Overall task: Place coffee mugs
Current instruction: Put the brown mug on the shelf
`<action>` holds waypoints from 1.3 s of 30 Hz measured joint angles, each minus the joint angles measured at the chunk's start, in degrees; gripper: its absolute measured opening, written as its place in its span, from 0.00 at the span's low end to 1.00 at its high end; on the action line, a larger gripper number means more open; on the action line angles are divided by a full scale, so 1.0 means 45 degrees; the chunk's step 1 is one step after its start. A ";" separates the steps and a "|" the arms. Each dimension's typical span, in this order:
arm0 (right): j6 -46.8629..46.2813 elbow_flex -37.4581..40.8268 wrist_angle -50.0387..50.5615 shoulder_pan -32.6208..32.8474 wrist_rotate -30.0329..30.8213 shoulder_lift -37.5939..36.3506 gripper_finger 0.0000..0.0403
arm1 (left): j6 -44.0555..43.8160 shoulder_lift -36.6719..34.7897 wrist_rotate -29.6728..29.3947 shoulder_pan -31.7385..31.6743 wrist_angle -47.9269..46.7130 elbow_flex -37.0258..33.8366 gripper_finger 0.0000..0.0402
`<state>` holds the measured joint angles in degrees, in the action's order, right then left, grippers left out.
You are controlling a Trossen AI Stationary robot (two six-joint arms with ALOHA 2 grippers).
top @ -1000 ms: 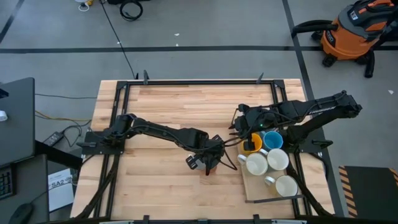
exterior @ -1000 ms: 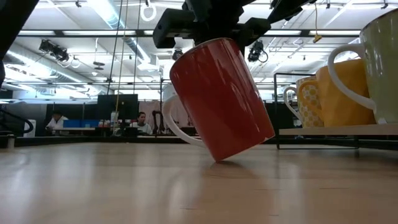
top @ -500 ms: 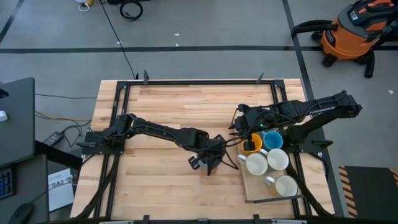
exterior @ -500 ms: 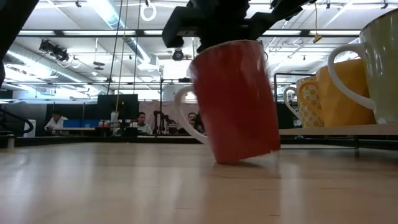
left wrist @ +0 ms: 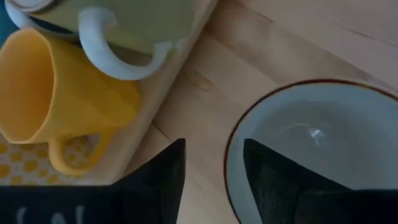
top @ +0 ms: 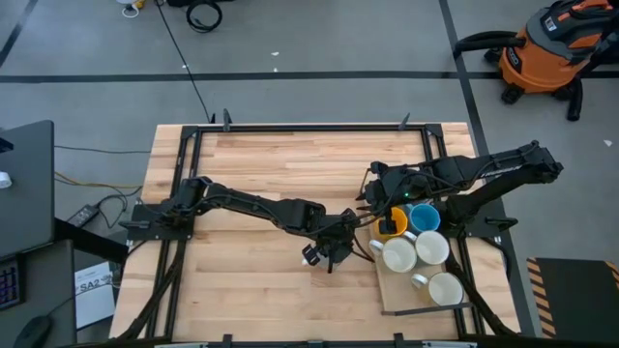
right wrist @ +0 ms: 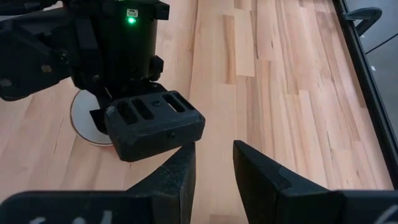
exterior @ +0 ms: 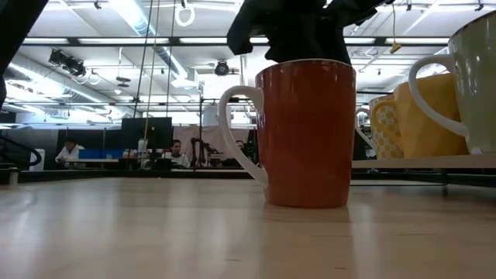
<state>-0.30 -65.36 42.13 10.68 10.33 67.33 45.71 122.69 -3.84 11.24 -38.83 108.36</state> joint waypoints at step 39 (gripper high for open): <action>-0.1485 -0.0005 -0.4941 -0.0243 -0.1978 0.1136 0.28 | -1.1690 -0.9439 -0.2589 0.0564 -0.0912 -0.8735 0.40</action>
<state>-6.98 -65.39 19.90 9.58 1.43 72.44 -6.90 80.22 -15.49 13.78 -42.93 69.05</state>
